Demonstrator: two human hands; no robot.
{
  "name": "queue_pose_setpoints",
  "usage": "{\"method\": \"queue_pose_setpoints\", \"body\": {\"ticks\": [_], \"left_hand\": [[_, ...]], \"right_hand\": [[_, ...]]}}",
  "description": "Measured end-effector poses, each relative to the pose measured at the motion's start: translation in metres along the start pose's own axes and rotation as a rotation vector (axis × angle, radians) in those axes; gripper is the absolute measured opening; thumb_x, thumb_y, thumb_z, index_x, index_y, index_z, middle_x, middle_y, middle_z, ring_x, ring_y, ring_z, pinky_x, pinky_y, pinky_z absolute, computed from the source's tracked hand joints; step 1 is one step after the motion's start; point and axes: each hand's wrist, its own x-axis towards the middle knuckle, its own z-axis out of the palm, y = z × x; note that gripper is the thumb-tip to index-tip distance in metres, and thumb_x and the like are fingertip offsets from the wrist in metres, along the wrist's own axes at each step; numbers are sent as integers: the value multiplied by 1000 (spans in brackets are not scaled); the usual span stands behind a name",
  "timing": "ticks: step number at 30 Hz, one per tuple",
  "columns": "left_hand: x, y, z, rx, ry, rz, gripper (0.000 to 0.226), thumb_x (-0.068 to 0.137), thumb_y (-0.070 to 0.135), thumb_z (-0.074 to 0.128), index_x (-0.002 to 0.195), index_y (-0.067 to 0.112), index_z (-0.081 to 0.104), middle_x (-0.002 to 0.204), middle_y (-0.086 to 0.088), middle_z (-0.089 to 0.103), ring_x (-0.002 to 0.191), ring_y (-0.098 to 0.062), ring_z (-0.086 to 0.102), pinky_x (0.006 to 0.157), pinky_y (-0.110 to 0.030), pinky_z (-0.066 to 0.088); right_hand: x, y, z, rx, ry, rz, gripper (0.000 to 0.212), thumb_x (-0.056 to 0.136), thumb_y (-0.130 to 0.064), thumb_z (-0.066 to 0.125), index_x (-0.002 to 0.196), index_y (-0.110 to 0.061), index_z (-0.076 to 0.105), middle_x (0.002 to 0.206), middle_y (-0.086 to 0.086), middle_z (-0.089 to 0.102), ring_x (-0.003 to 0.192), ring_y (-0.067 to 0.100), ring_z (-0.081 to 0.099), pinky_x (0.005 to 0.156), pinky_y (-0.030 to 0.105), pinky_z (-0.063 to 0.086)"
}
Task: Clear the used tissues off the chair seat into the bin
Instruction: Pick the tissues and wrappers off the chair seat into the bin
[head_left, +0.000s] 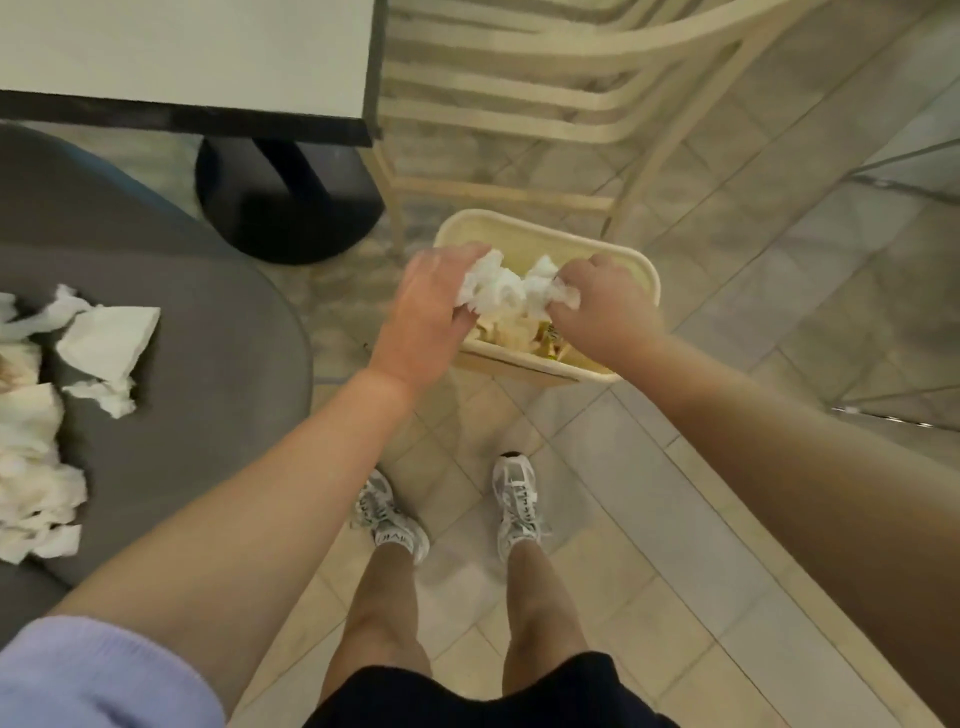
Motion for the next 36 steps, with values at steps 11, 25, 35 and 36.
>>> {"method": "queue_pose_setpoints", "body": {"ticks": [11,25,35,36], "left_hand": [[24,8,51,99,-273,-48,61,77,18,71,132,18,45,142,-10,38,130,-25,30,109,-39,29],[-54,-48,-23,185,-5,-179,40,80,17,68,118,11,59,119,-10,56,113,-25,46,98,-33,34],[-158,-147,-122,252,125,-522,35,80,18,66,113,9,61,118,-15,55,112,-33,48,95,-41,40],[-169,-158,-131,257,141,-557,36,80,16,67,115,9,61,119,-16,55,113,-33,47,96,-42,40]], "right_hand": [[-9,41,1,24,-35,57,38,88,0,37,120,-8,55,123,11,48,109,30,47,83,45,50],[12,-72,34,-152,-143,-298,35,88,-6,43,120,-10,55,126,11,49,118,31,40,95,44,42],[7,-230,117,-223,-278,-564,35,89,-7,45,123,-6,51,128,17,45,122,33,39,98,38,39],[7,-246,126,-240,-297,-592,34,90,-8,45,124,-5,50,129,17,45,122,33,39,99,36,36]]}}
